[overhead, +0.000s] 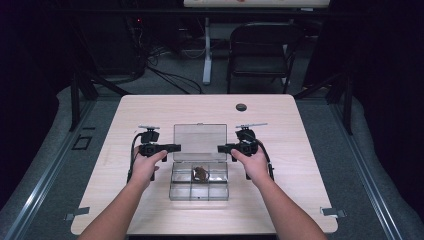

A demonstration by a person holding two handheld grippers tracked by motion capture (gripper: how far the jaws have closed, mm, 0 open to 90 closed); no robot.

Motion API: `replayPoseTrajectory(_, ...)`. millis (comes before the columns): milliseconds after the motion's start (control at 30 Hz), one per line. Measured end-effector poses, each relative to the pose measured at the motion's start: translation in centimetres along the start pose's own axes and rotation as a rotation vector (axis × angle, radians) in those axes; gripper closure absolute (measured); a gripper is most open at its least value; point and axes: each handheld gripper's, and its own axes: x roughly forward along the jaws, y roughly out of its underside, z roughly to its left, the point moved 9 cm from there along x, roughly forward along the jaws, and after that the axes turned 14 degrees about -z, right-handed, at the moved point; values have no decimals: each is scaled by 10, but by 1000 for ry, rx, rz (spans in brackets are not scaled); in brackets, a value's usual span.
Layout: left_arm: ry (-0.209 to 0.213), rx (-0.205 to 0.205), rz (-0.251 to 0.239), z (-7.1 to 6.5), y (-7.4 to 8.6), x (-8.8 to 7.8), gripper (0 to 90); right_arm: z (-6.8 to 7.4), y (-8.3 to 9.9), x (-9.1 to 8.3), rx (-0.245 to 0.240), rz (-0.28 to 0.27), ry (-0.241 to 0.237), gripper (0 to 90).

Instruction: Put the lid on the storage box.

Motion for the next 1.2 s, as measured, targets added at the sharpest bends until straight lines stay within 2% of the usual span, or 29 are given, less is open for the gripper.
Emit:
replayPoseTrajectory(133,4,11,1,-1,0,-2,654,1,-1,-2,-18,-3,2,550)
replayPoseTrajectory(267,7,20,1,-2,0,-3,654,3,-1,-4,-62,-8,7,550)
replayPoseTrajectory(400,12,32,-2,-3,-1,-5,652,4,-1,-5,-77,-11,11,551)
replayPoseTrajectory(567,15,60,-6,-6,-1,-8,651,7,-2,-9,-116,-17,14,553)
replayPoseTrajectory(933,24,71,-12,-10,-1,-13,648,12,-5,-15,-104,-32,-4,553)
replayPoseTrajectory(1200,30,76,-27,-13,-5,-14,635,16,-12,-17,-124,-42,0,553)
